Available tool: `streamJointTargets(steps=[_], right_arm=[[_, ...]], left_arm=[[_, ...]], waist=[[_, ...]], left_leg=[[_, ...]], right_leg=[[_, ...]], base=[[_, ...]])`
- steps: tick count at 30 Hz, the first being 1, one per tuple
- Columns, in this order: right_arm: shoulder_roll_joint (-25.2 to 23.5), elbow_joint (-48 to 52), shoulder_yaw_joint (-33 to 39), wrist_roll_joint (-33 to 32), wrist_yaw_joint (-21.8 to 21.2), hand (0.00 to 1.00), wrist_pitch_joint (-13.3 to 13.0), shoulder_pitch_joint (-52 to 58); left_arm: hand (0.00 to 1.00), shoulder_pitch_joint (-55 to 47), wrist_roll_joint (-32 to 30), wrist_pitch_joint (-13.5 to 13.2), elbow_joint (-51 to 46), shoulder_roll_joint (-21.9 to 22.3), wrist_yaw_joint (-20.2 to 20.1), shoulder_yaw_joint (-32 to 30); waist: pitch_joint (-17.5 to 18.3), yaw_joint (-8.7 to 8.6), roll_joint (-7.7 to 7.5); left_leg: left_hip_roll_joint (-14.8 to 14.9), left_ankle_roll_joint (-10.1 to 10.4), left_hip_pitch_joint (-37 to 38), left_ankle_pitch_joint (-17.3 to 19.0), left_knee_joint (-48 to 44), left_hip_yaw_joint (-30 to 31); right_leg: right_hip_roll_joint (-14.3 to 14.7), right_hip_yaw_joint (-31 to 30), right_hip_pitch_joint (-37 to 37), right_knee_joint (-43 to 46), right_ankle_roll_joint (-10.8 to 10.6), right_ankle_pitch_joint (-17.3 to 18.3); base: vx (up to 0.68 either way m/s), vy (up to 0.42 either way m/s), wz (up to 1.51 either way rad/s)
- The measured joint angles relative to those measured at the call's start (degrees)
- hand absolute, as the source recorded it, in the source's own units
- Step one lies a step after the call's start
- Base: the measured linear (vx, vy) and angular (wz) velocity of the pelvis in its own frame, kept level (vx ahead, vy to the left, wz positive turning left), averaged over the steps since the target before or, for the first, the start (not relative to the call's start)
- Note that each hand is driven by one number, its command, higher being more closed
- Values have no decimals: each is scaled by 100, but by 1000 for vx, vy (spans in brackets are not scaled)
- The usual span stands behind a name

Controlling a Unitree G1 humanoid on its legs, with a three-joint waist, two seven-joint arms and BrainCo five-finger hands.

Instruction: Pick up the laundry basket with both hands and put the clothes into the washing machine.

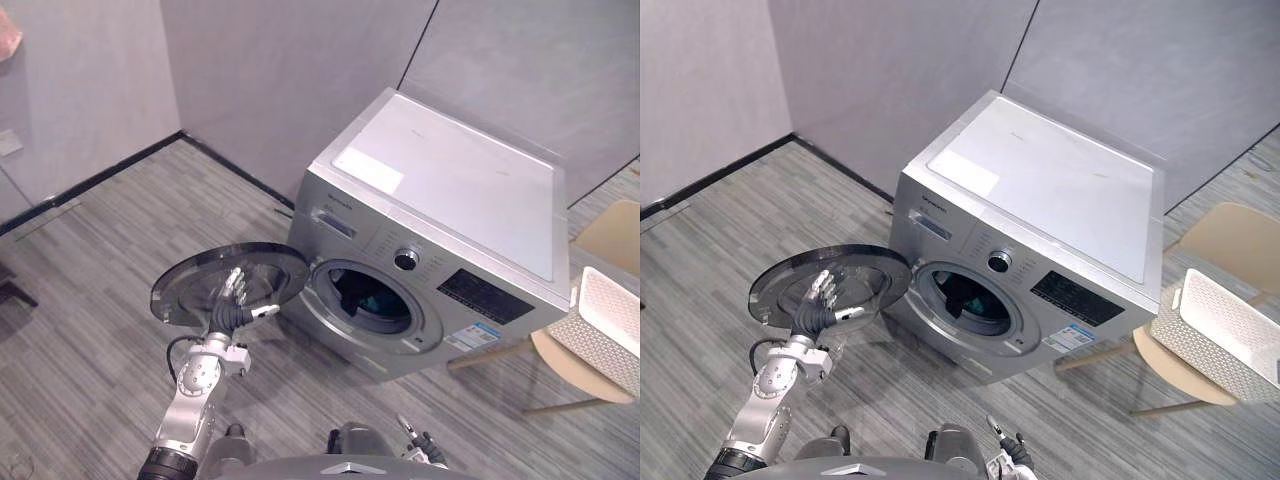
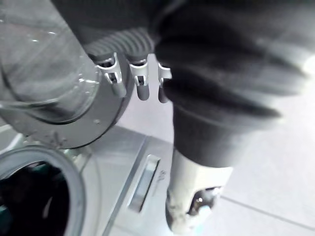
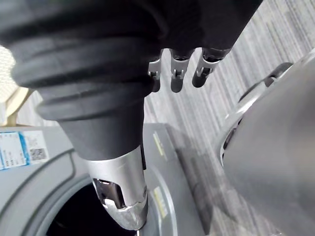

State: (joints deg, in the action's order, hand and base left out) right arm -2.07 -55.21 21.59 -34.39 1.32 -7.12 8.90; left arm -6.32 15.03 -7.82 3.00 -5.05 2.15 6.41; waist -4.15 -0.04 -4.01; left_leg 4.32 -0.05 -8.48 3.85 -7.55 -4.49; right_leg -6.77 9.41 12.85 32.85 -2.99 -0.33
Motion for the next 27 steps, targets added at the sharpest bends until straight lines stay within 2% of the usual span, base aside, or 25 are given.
streamJointTargets(steps=[1,2,5,8,11,14,17,18,19,20,21,23,24,25,27], right_arm=[[5,-45,3,16,8,0,1,58],[2,-55,6,61,5,0,0,20],[77,-94,-4,107,2,0,0,-235],[126,35,-6,109,-4,0,-12,-246],[217,39,-53,109,-111,0,-25,-176],[283,124,-160,217,-234,0,-24,21],[290,281,-341,285,-256,0,-20,166],[293,304,-344,281,-259,0,-19,161],[299,325,-344,281,-260,0,-20,163],[317,382,-345,276,-261,0,-19,175],[318,443,-349,274,-264,0,-20,198],[339,532,-500,255,-350,0,-24,227],[341,536,-569,256,-373,0,-24,228],[341,594,-737,260,-385,0,-21,228],[345,789,-974,279,-390,0,-18,232]], left_arm=[[0,3,5,-83,-69,155,187,-271],[0,25,19,-135,-93,170,331,-606],[0,89,66,-161,-411,142,655,-1273],[0,204,57,-313,-607,156,850,-1620],[0,306,-69,-350,-616,158,1025,-1842],[0,627,-433,-350,-626,58,1337,-2368],[0,1447,-759,-331,-123,-722,1822,-2815],[0,1893,-845,-295,320,-1279,1973,-2920],[0,2116,-860,-273,569,-1575,2029,-2934],[0,2549,-859,-254,1078,-2128,2034,-2940],[0,2770,-858,-246,1349,-2356,2028,-2940],[0,3742,-397,-219,2588,-3019,1834,-2957],[0,3968,-247,-207,2914,-3122,1790,-2981],[0,4401,169,-125,3524,-3275,1594,-3053],[0,4823,526,42,4214,-3408,1339,-3109]], waist=[[109,36,-98],[179,138,-100],[213,160,-136],[214,127,-117],[237,80,-80],[192,65,-92],[-36,98,-202],[-132,103,-285],[-193,102,-328],[-282,103,-414],[-313,102,-464],[-422,94,-686],[-435,84,-733],[-475,63,-813],[-494,63,-830]], left_leg=[[-48,60,42,-159,215,-24],[-48,106,33,-374,430,-123],[-108,113,41,-838,966,-409],[-57,204,145,-1034,1210,-511],[42,284,144,-1073,1242,-497],[128,292,-132,-1191,1242,-493],[217,274,-569,-1367,1241,-489],[232,274,-768,-1405,1241,-492],[238,271,-856,-1420,1241,-496],[253,234,-1010,-1489,1241,-523],[254,225,-1078,-1497,1241,-537],[262,212,-1259,-1509,1239,-652],[265,211,-1299,-1510,1239,-661],[311,211,-1364,-1510,1239,-680],[501,212,-1487,-1510,1239,-704]], right_leg=[[21,32,-410,-910,-36,252],[120,-50,-660,-1691,-15,281],[163,-222,-814,-2710,-15,280],[254,-282,-888,-2985,-17,278],[345,-288,-876,-2990,26,251],[428,-257,-669,-3144,52,157],[519,-225,-377,-3382,65,-101],[533,-212,-219,-3481,61,-235],[533,-210,-158,-3522,35,-298],[532,-209,-39,-3587,-5,-411],[525,-218,29,-3610,-22,-438],[484,-231,248,-3608,-139,-581],[482,-234,300,-3601,-130,-633],[513,-245,381,-3591,-86,-790],[686,-246,553,-3585,-79,-1106]], base=[[38,-127,-6],[39,-98,-29],[-18,-168,-45],[-68,-110,-22],[-122,-79,-1],[-147,-30,3],[-160,-13,-1],[-184,-2,-1],[-164,14,-6],[-127,23,-8],[-107,37,-15],[-83,45,-16],[-57,33,-15],[-47,5,-17],[-50,-22,-26]])
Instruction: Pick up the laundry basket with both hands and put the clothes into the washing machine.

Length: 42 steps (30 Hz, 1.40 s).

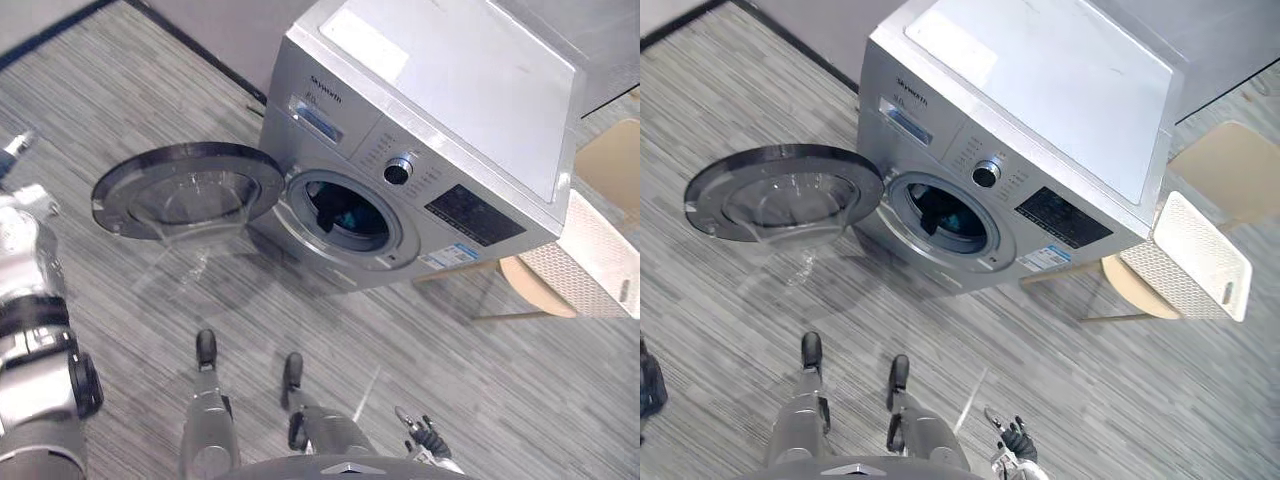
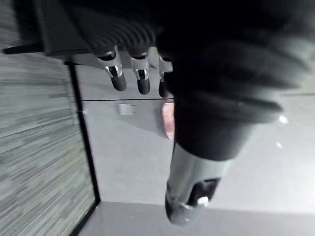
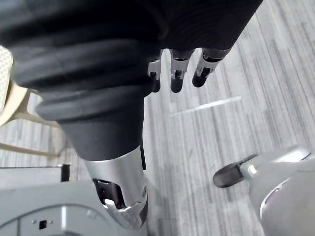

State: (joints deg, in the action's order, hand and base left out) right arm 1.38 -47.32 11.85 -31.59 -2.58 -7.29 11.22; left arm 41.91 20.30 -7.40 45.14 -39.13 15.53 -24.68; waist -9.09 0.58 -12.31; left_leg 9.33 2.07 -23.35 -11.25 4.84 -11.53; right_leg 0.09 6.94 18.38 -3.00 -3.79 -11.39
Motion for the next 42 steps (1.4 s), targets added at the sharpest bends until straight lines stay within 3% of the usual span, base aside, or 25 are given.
streamJointTargets(steps=[2,6,8,11,13,14,15,17,20,23,26,32,34,39,42], right_arm=[[5,209,-212,0,-3,0,-5,2],[30,458,-358,-1,0,0,-34,49],[28,558,-389,0,-2,0,-41,40],[32,536,-393,47,5,0,-39,-5],[49,523,-393,50,8,0,-39,-91],[32,511,-408,51,10,0,-39,-141],[20,507,-423,50,11,0,-40,-143],[-39,283,-446,50,16,0,-43,-156],[-95,3,-438,52,9,0,-41,-148],[-47,-255,-309,55,-3,0,-25,-145],[47,-383,-236,59,0,0,3,-157],[101,-614,-223,203,-6,0,22,-236],[110,-661,-221,283,-72,0,24,-237],[166,-759,-194,358,-237,0,30,-235],[168,-715,-182,454,-246,0,34,-235]], left_arm=[[0,91,95,130,519,36,-232,3],[0,-190,368,184,1007,731,-474,84],[0,-444,311,185,1116,996,-594,279],[0,-1104,108,203,1208,1862,-650,831],[0,-1485,35,197,1158,2316,-692,1218],[0,-1993,22,189,947,2769,-721,1779],[0,-2218,86,165,828,2933,-758,2012],[0,-3080,514,127,307,3393,-983,3189],[0,-3888,665,113,-688,3462,-1359,4556],[0,-4292,899,62,-1677,3302,-1726,5208],[0,-4307,1062,41,-2215,3194,-1891,5172],[0,-4312,1013,-11,-3523,2757,-1888,4502],[0,-4283,923,-92,-3995,2656,-1869,3923],[0,-3382,569,-322,-4086,2229,-1345,2129],[0,-2183,100,-522,-3585,1437,-572,1328]], waist=[[-34,11,31],[-81,-4,-16],[-153,-12,-12],[-325,-76,-6],[-401,-76,103],[-439,-86,169],[-448,-87,184],[-442,-84,246],[-406,-61,423],[-304,-6,652],[-148,5,841],[47,-38,870],[122,-37,867],[130,-35,857],[128,-33,806]], left_leg=[[265,6,-102,-4,0,-91],[331,81,-144,-52,-2,-98],[322,181,-118,-135,-35,-141],[142,198,54,-179,-32,-188],[128,218,134,-191,-2,-192],[115,235,220,-203,-1,-188],[108,235,255,-203,-1,-181],[30,224,369,-191,-1,-84],[-156,161,493,-136,-1,66],[-380,25,716,-37,0,91],[-589,-99,905,49,1,91],[-754,-205,1058,126,1,154],[-771,-211,1063,132,1,153],[-748,-202,1099,150,2,137],[-702,-177,900,116,0,86]], right_leg=[[240,8,162,-21,48,-343],[308,7,137,-159,70,-341],[302,-1,125,-157,177,-244],[135,-1,-67,-140,368,248],[137,-10,-69,6,340,377],[126,-9,-85,144,343,486],[119,-4,-108,189,331,524],[48,78,-246,278,286,649],[-129,208,-403,444,165,821],[-374,239,-626,506,67,947],[-551,248,-827,505,-30,1008],[-690,320,-1064,402,-82,1042],[-697,321,-1092,355,-81,1042],[-680,314,-1129,270,-48,1016],[-651,299,-1006,159,-21,838]], base=[[-28,-44,-30],[39,-14,-6],[44,5,-7],[37,-15,8],[-14,0,-2],[0,0,0],[-12,17,12],[7,22,29],[28,52,38],[55,93,22],[69,102,12],[69,62,10],[54,20,2],[32,3,-3],[25,-8,-8]])
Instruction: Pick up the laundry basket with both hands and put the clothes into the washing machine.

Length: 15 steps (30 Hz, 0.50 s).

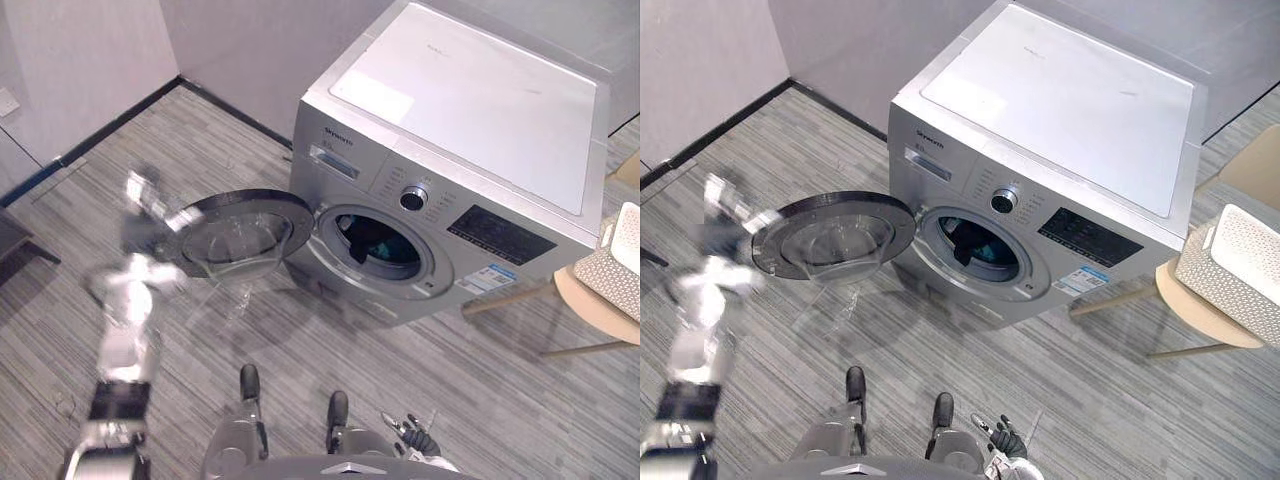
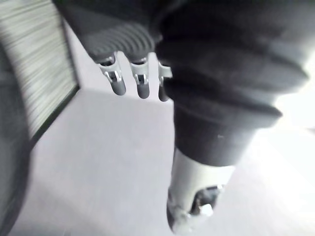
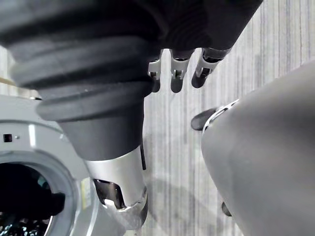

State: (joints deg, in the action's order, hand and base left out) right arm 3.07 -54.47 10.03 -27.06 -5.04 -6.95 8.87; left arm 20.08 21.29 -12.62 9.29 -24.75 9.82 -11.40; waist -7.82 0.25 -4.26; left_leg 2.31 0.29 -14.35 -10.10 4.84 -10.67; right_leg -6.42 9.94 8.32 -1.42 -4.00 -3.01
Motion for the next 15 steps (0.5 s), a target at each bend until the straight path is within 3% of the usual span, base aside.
streamJointTargets(steps=[1,3,5,10,15], right_arm=[[-2,42,0,-4,1,0,2,1],[-5,195,-1,-11,5,0,7,14],[-27,447,-55,-34,5,0,0,12],[-20,900,-308,-269,28,0,-23,100],[-11,1450,-570,-322,54,0,-96,159]], left_arm=[[0,494,-128,-31,292,-437,361,-115],[0,1192,-302,-55,730,-961,703,-203],[0,2245,-360,-78,1631,-1623,922,-143],[0,3566,-812,194,2944,-1949,981,417],[0,4397,-1386,503,4034,-1739,861,969]], waist=[[-1,-4,-54],[-22,-43,-132],[-60,-57,-349],[-168,-114,-544],[-458,-134,-679]], left_leg=[[23,-7,-99,-17,-1,-37],[52,-36,-241,-58,-4,-62],[125,-32,-417,-73,-1,-205],[401,-36,-860,-75,2,-240],[895,44,-1423,-131,3,-268]], right_leg=[[19,-18,103,-47,-33,-93],[71,-45,221,-105,-32,-213],[96,-188,456,-164,-26,-358],[336,-177,951,-196,44,-755],[792,-95,1527,-316,131,-1450]], base=[[20,-11,-15],[7,-8,-14],[-14,6,-30],[-39,-20,-19],[-69,-67,-20]])
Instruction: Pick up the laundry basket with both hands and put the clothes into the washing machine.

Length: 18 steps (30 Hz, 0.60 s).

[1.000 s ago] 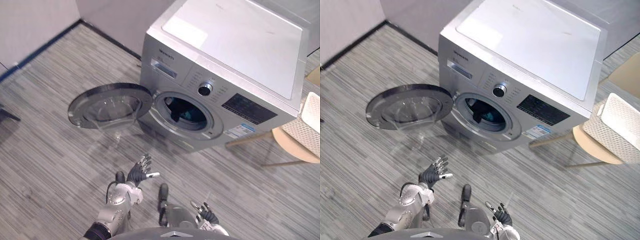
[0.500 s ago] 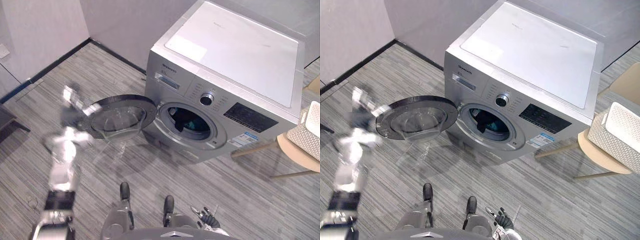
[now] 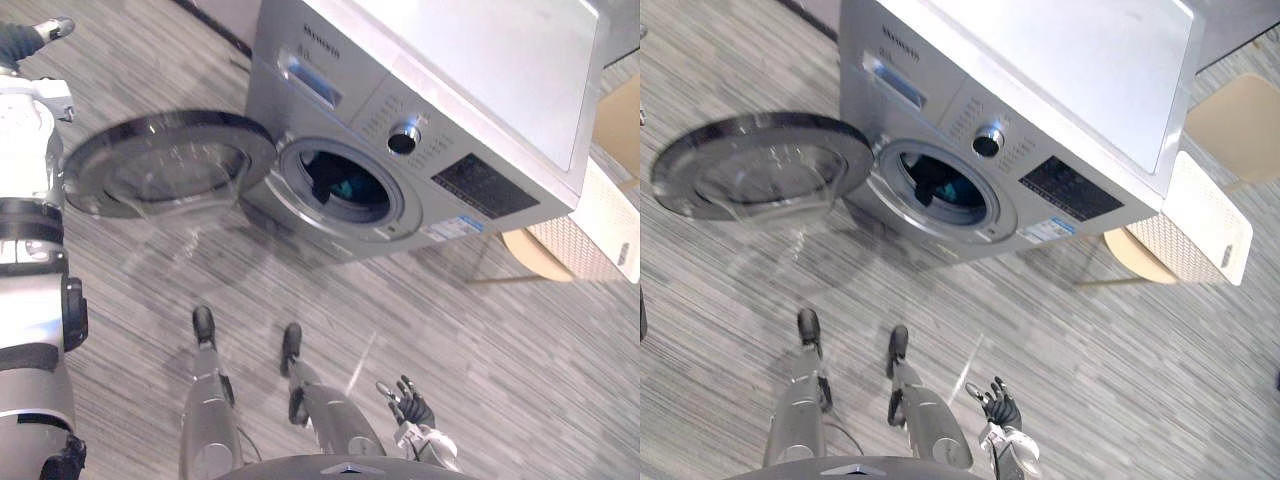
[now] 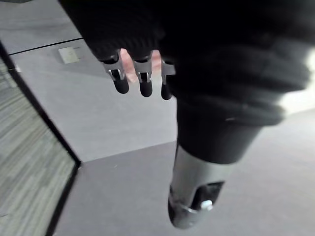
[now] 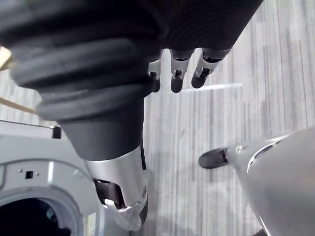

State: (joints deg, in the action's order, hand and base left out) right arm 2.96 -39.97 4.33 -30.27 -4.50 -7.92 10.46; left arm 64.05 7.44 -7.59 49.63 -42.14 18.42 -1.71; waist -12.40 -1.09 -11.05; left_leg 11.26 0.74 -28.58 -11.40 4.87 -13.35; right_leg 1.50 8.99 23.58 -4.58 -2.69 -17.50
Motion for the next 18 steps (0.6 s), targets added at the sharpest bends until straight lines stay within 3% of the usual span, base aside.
streamJointTargets(steps=[3,8,9,10,11,13,16,18], right_arm=[[7,331,-204,-152,90,0,-70,82],[16,539,-248,-149,158,0,-136,96],[23,531,-248,-149,169,0,-140,103],[30,532,-249,-148,215,0,-151,177],[73,499,-260,-147,220,0,-155,179],[178,507,-344,-140,223,0,-161,167],[206,288,-292,-134,258,0,-161,168],[145,25,-129,-121,267,0,-135,99]], left_arm=[[0,2,101,143,562,428,-8,-43],[0,-174,98,-122,587,602,97,-630],[0,-218,102,-125,589,662,97,-693],[0,-378,158,-149,580,804,88,-732],[0,-590,231,-185,474,968,86,-735],[0,-1078,262,-252,273,1118,88,-792],[0,-1956,375,-290,-72,1772,88,-692],[0,-2844,408,-325,-440,2427,-24,127]], waist=[[-159,-30,-126],[-212,68,-164],[-212,70,-164],[-206,28,-197],[-209,79,-174],[-201,114,-148],[-145,101,-24],[-70,82,113]], left_leg=[[173,53,-177,-32,-1,-86],[332,154,-228,-98,-1,-211],[316,162,-208,-104,-1,-238],[201,313,-158,-218,0,-250],[168,373,-113,-225,4,-274],[133,414,76,-247,7,-398],[-37,397,397,-240,5,-401],[-273,366,655,-217,5,-375]], right_leg=[[146,92,190,0,34,-44],[288,23,329,-3,55,-7],[268,13,295,-4,21,96],[149,-19,171,-7,87,612],[131,-13,143,-16,329,697],[74,-26,17,-37,320,708],[-101,12,-319,-2,180,754],[-379,58,-524,236,24,881]], base=[[-42,-42,-7],[0,18,-19],[18,60,23],[11,38,35],[-1,35,27],[-11,59,-14],[27,143,10],[34,156,32]])
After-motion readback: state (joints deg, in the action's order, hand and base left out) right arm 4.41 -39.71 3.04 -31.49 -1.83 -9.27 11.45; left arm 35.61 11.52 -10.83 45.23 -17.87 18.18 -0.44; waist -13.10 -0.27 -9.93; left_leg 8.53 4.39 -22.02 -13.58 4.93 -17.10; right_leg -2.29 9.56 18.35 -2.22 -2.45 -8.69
